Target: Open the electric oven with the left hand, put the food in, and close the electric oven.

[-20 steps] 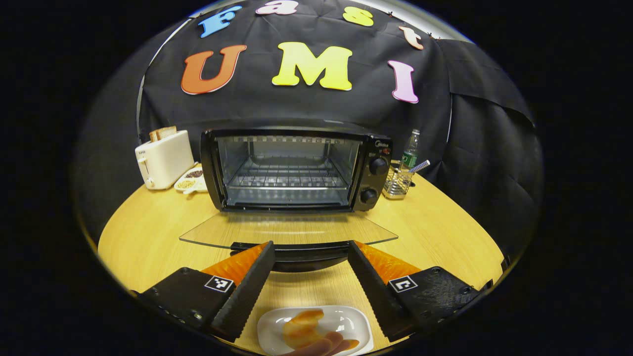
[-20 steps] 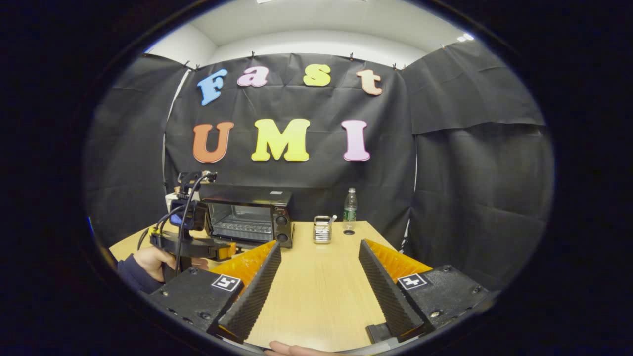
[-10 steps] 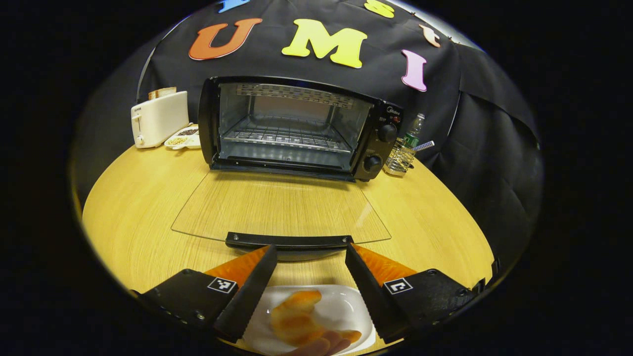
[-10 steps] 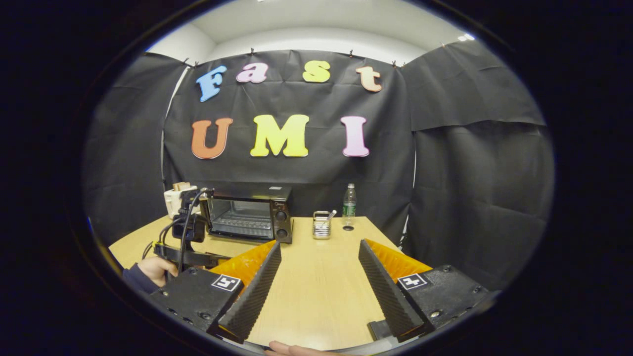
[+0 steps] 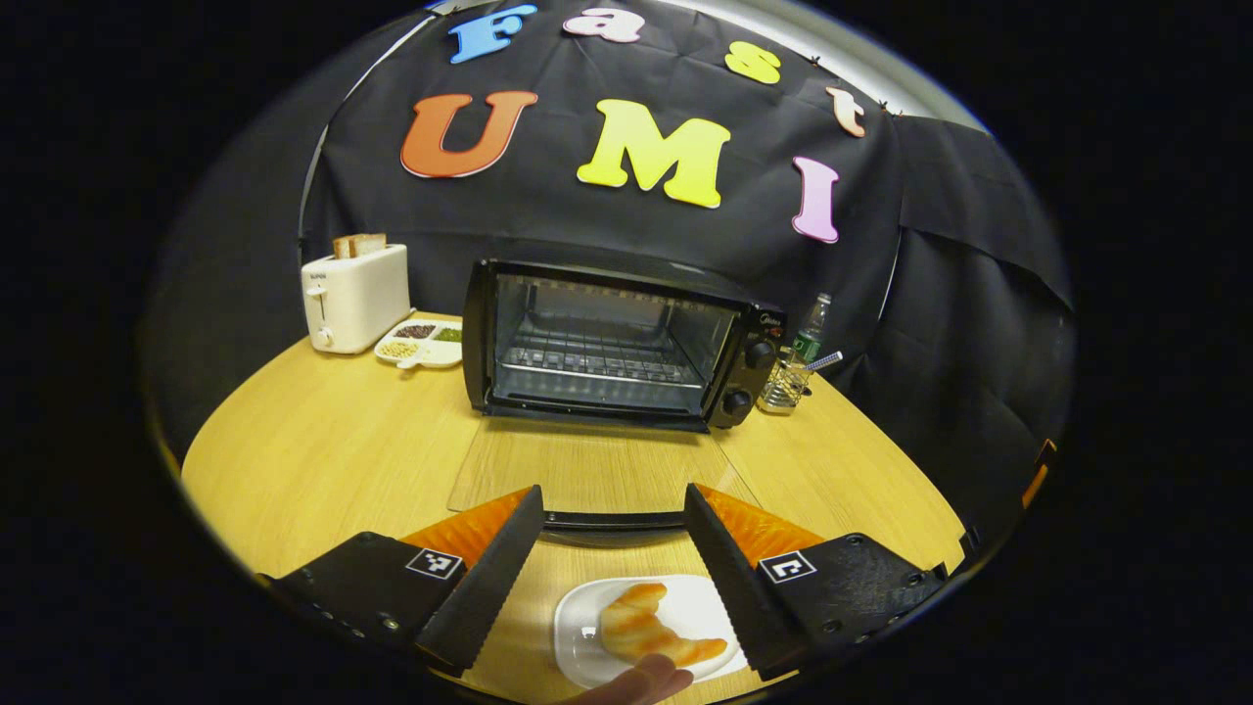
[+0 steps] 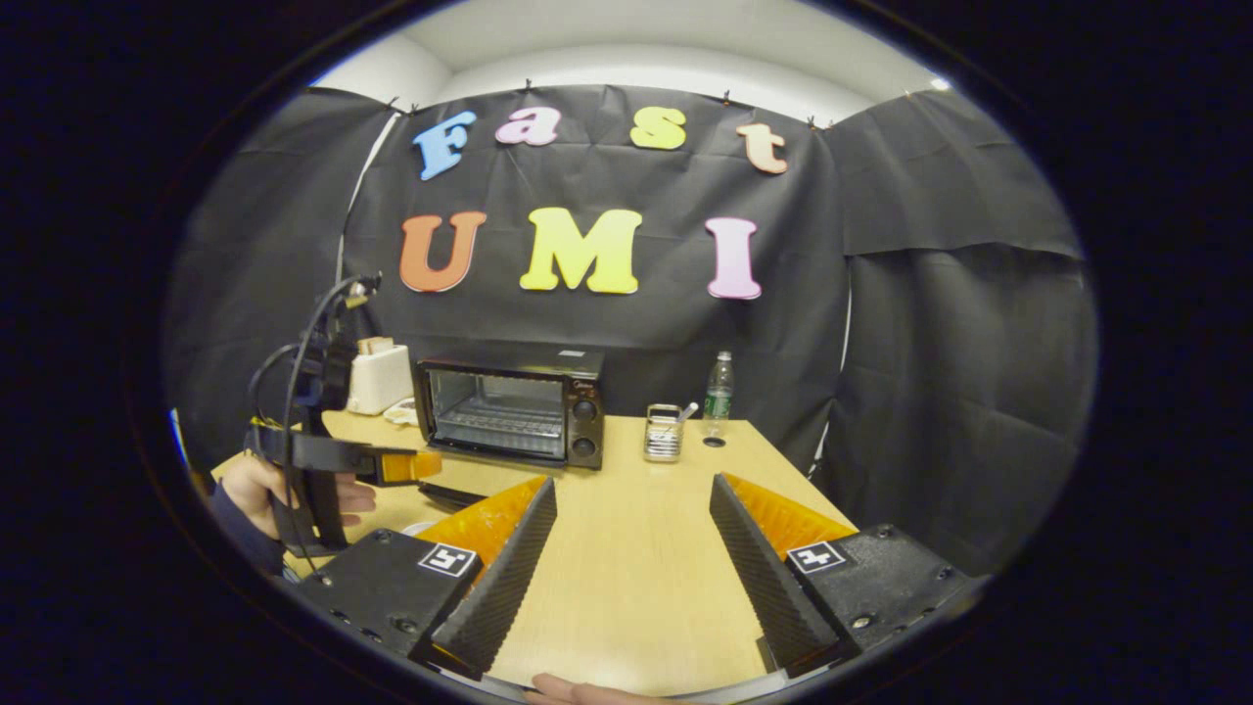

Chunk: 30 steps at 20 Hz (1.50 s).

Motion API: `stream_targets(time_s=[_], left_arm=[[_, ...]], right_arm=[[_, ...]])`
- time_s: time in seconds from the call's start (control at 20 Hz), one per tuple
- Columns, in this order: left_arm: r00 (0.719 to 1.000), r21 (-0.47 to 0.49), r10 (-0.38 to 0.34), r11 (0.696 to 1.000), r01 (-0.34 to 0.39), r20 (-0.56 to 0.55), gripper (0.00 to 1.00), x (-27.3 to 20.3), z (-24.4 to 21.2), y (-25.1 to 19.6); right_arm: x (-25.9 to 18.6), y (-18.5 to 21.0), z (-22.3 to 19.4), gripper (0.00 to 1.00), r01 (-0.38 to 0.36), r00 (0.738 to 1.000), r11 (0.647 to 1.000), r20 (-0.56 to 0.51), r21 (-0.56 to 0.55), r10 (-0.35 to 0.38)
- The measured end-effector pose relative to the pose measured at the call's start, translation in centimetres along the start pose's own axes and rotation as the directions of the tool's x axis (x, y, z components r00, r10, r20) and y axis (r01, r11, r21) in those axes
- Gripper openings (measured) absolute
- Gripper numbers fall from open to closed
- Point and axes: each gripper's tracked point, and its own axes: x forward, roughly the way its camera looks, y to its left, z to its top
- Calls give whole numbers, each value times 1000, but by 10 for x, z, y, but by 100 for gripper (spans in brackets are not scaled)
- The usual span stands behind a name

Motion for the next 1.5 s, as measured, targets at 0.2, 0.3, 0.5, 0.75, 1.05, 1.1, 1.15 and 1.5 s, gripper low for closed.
stream_targets(time_s=[0.2, 0.3, 0.5, 0.75, 1.05, 1.1, 1.15, 1.5], left_arm=[[994, 32, 13, 999, -16, 106, 94, -42, 28, 8], [984, 38, 37, 998, -44, 173, 94, -67, 44, 17], [959, 37, 48, 997, -61, 279, 94, -125, 67, 25], [913, 100, 84, 986, -135, 400, 94, -191, 87, 38], [905, 61, 106, 988, -143, 412, 94, -226, 88, 49], [903, 52, 114, 988, -149, 415, 94, -226, 91, 52], [901, 47, 122, 987, -155, 417, 94, -226, 93, 55], [895, 45, 131, 985, -166, 427, 94, -210, 110, 57]], right_arm=[[6, 23, -7, 96, -46, 999, 999, -5, -5, 46], [7, 44, -11, 100, -113, 994, 994, -5, -2, 113], [17, 71, -31, 96, -185, 982, 983, -33, 17, 186], [37, 118, -70, 96, -291, 950, 956, -111, 20, 292], [53, 179, -120, 97, -454, 859, 888, -230, 75, 458], [56, 187, -125, 96, -473, 845, 877, -241, 81, 478], [59, 194, -130, 96, -489, 835, 869, -249, 72, 490], [78, 224, -168, 88, -600, 732, 798, -361, 61, 578]])
